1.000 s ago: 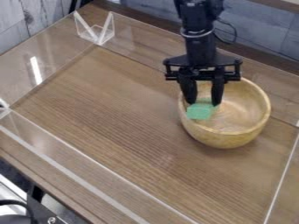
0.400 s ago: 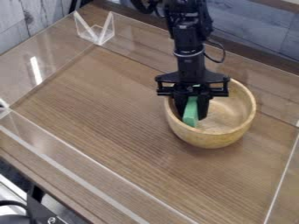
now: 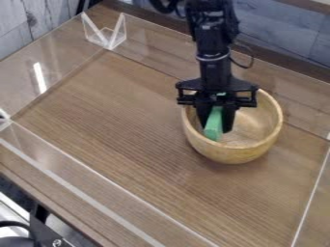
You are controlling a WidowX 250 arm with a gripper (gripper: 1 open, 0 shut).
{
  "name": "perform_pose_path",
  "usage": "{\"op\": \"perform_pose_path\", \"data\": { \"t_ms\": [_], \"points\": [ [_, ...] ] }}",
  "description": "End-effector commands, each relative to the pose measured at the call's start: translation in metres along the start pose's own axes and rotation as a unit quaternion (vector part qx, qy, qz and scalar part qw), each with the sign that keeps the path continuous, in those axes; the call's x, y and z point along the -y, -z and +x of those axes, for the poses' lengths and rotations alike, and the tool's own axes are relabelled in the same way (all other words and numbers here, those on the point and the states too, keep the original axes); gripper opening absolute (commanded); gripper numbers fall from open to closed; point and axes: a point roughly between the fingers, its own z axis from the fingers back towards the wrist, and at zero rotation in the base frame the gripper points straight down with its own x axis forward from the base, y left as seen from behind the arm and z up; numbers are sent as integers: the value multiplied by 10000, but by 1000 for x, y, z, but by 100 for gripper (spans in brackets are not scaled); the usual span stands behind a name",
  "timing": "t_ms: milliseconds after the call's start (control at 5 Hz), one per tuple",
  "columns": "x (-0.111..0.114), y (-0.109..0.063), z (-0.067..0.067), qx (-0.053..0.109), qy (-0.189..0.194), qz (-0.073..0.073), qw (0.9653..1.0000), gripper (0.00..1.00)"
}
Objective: Move green stick from inside the wooden bowl to the table next to it
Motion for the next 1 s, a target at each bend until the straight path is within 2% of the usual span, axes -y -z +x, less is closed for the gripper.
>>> {"op": "perform_pose_path", "data": {
  "t_ms": [0,200,400,600,800],
  "points": [
    [6,-44,8,483,132,-217,9985,0],
    [1,-72,8,607,101,-353,9975,0],
    [-23,-92,16,722,-37,-451,9964,0],
    [-55,-100,26,834,-120,-405,9956,0],
    [-76,-98,27,748,380,-328,9959,0]
  ]
}}
